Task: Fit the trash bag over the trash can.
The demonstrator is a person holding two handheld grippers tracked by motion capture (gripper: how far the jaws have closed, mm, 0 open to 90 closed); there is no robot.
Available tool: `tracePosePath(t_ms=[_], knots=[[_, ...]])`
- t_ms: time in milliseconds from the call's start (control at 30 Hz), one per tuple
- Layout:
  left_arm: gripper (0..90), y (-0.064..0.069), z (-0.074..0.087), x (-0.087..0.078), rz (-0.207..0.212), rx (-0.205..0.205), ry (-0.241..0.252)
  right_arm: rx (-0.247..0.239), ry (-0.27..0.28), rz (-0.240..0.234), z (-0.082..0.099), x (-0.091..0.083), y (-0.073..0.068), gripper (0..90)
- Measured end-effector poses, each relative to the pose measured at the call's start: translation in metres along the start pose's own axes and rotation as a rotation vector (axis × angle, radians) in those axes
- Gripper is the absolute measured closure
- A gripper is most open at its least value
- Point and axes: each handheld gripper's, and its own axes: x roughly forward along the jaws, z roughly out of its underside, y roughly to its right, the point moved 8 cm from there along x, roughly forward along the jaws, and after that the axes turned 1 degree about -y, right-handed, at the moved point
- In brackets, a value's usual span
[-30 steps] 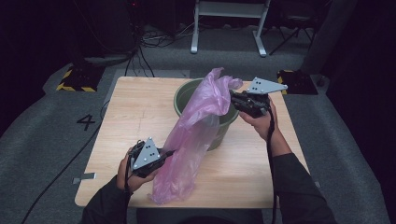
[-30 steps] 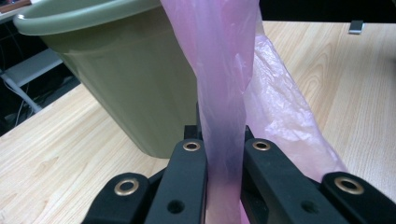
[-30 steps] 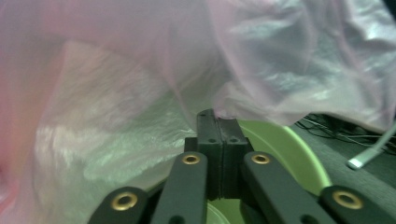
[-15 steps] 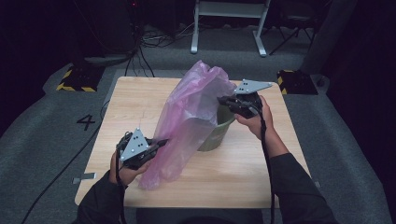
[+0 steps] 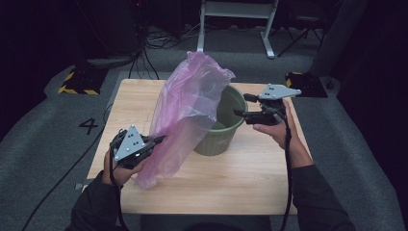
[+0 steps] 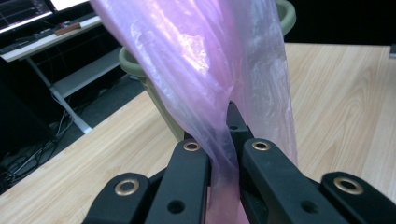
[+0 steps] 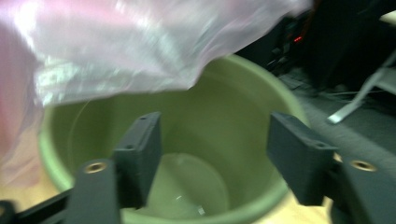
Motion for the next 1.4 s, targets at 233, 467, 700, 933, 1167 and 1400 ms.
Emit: tracePosePath(t_ms=[233, 467, 700, 933, 1167, 1400], knots=[[89.7, 0.007, -0.009, 0.01, 0.026, 0.066, -0.049, -0.038, 0.16, 0.013, -0.038, -0.024, -0.007, 25.7], [89.7, 0.028, -0.029, 0.018, 0.085, 0.17, -0.074, -0.165, 0.224, -0.033, -0.078, -0.017, -0.059, 38.1], [89.6, 0.038, -0.041, 0.018, 0.107, 0.192, -0.04, -0.243, -0.023, -0.06, -0.061, 0.032, -0.074, 62.9], [89.5, 0.029, -0.038, 0.012, 0.094, 0.146, -0.01, -0.226, -0.183, -0.087, -0.033, 0.053, -0.063, 73.0], [88.1, 0.021, -0.047, 0.01, 0.076, 0.093, 0.06, -0.226, -0.273, -0.135, -0.014, 0.062, -0.06, 90.0], [85.9, 0.013, -0.064, 0.015, 0.061, 0.08, 0.101, -0.226, -0.321, -0.2, -0.004, 0.056, -0.061, 90.0]])
